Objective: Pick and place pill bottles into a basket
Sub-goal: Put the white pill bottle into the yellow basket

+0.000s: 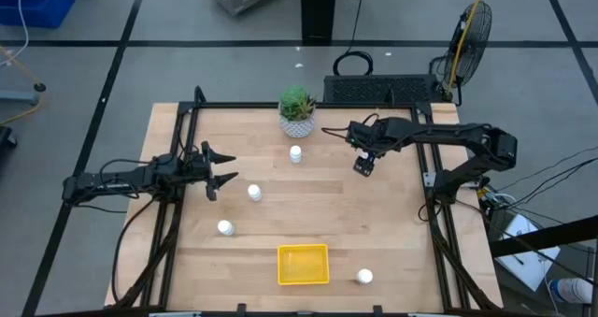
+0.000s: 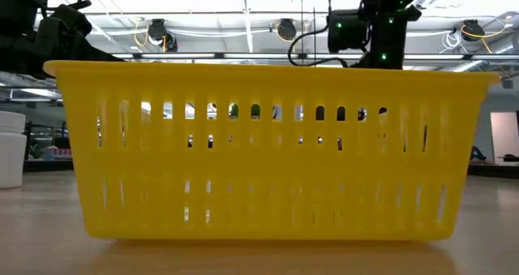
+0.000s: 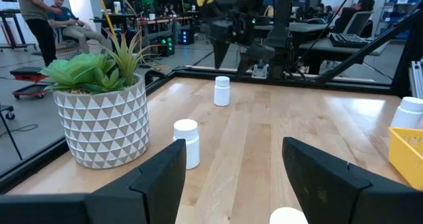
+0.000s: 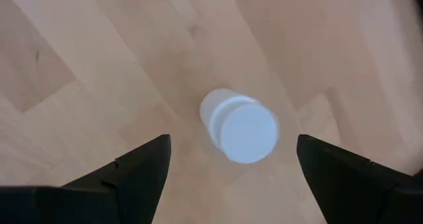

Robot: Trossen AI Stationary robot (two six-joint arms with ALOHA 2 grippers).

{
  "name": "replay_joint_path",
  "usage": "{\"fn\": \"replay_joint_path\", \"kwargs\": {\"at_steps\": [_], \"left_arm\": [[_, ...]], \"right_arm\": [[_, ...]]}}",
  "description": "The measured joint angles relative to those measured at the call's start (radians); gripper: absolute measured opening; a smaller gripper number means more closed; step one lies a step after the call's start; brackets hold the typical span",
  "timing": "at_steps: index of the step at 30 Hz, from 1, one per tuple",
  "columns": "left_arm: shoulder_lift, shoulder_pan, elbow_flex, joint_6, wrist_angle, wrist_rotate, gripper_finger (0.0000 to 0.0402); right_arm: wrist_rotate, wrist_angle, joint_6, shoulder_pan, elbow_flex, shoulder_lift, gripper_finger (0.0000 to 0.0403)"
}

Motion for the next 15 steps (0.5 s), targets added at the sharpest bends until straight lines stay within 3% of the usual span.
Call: {"fn": "replay_joint_path", "kwargs": {"at_steps": [15], "left_arm": [[0.000, 0.000, 0.000, 0.000, 0.000, 0.000, 0.0253]], "right_arm": [[0.000, 0.118, 0.001, -0.013, -0.088, 0.000, 0.0322]]}}
